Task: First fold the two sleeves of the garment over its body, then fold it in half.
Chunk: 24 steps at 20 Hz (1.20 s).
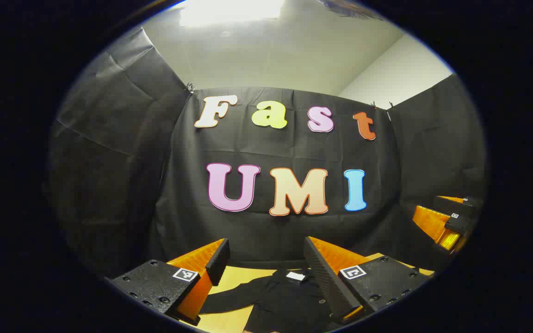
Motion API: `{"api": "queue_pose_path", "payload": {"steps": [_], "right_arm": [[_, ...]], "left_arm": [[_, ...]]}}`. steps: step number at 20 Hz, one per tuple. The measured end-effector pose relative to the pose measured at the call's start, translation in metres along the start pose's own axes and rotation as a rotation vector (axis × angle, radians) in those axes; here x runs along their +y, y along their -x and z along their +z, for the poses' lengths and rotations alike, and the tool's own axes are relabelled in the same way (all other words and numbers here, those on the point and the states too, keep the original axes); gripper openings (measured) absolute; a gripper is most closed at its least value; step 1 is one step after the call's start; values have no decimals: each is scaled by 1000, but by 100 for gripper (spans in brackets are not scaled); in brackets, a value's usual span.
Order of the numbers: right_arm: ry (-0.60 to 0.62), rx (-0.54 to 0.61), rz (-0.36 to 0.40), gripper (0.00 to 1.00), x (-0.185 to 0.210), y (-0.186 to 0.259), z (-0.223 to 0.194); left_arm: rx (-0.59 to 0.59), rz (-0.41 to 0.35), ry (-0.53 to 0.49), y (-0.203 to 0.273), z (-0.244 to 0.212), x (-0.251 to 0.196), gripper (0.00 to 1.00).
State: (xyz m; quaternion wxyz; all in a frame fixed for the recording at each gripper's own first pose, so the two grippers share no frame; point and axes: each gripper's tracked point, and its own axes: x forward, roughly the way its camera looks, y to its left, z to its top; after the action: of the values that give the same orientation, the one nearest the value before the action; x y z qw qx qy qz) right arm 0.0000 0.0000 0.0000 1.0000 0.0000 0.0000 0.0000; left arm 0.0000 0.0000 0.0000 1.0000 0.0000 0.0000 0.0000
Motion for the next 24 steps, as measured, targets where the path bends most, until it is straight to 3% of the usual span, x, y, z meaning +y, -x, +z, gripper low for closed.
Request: {"api": "queue_pose_path", "payload": {"steps": [1, 4, 8, 9, 11, 14, 17, 18, 24], "right_arm": [[0, -4, 8, 98, -4, -3, -1], [-44, 10, 41, 99, -7, -10, -11], [-50, 54, 1, 99, -14, -18, -20], [-49, 54, -11, 99, -14, -18, -18], [-46, 40, -17, 96, -8, -19, -14], [-26, 40, -20, 99, -2, -22, -16], [-16, 35, -19, 98, 2, -25, -12], [-11, 30, -24, 98, 1, -25, -10], [-17, 73, -34, 98, -6, -29, -27]], "left_arm": [[0, 10, -7, -2, -2, -2, 95], [-19, 38, -32, -8, 3, -4, 99], [-20, 5, -30, -17, 0, -12, 95], [-14, -4, -32, -19, -3, -11, 99], [-13, -13, -39, -24, -4, -7, 95], [-3, -18, -31, -27, -9, -3, 99], [-8, -14, -24, -31, -8, -1, 95], [-5, -16, -19, -32, -10, -3, 99], [12, -23, -6, -33, -16, -8, 95]]}}
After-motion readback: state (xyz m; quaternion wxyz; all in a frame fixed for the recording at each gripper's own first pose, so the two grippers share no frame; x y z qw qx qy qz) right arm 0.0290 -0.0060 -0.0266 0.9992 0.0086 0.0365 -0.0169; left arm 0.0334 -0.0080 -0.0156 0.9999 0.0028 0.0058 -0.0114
